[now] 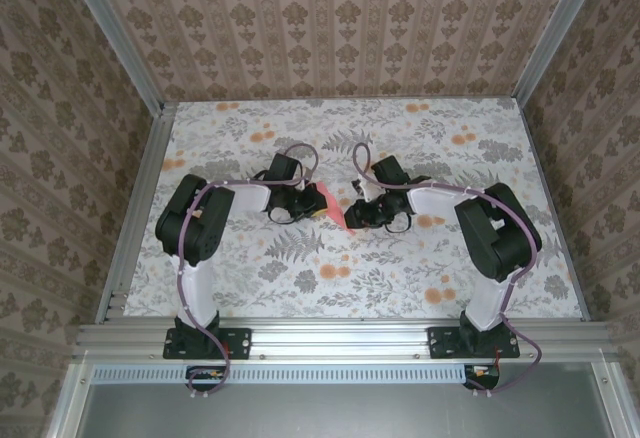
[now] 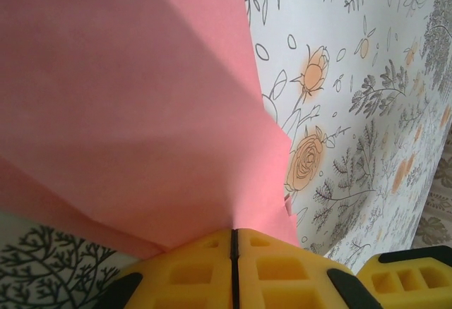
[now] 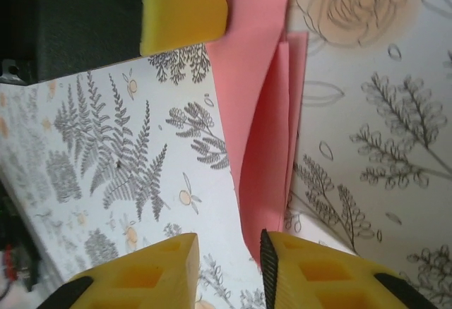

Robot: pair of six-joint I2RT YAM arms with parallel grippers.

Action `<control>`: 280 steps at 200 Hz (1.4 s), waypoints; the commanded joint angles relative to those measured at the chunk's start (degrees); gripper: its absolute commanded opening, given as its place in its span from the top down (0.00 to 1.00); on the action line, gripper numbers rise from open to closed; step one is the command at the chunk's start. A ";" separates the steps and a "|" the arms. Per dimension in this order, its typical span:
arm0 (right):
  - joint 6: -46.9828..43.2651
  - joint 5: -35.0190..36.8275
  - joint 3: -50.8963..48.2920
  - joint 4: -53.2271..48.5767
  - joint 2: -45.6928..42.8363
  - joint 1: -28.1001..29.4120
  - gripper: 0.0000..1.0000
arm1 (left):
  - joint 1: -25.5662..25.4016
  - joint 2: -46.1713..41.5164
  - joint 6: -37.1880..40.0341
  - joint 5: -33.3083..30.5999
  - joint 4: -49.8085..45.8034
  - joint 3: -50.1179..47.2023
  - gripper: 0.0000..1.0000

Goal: Fold a paper plane with a square sheet of paper (pick it up from the middle)
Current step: Fold the wing for the fifth time at the center of the table.

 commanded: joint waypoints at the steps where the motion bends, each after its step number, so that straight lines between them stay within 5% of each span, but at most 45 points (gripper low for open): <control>1: -3.68 8.70 2.66 -3.74 -0.82 2.13 0.66 | 0.82 3.77 0.43 -5.16 -7.52 0.18 0.90; 126: -11.52 11.16 4.50 -4.67 3.29 3.89 0.69 | 0.81 4.94 1.23 -5.56 -11.51 2.71 0.90; 214: -11.71 12.61 4.50 -4.92 4.08 3.81 0.86 | 0.98 5.60 1.66 -5.35 -12.32 3.24 0.90; 280: -9.28 7.03 3.73 -5.09 4.40 2.52 0.94 | 1.37 5.40 2.04 -5.43 -12.33 2.69 0.90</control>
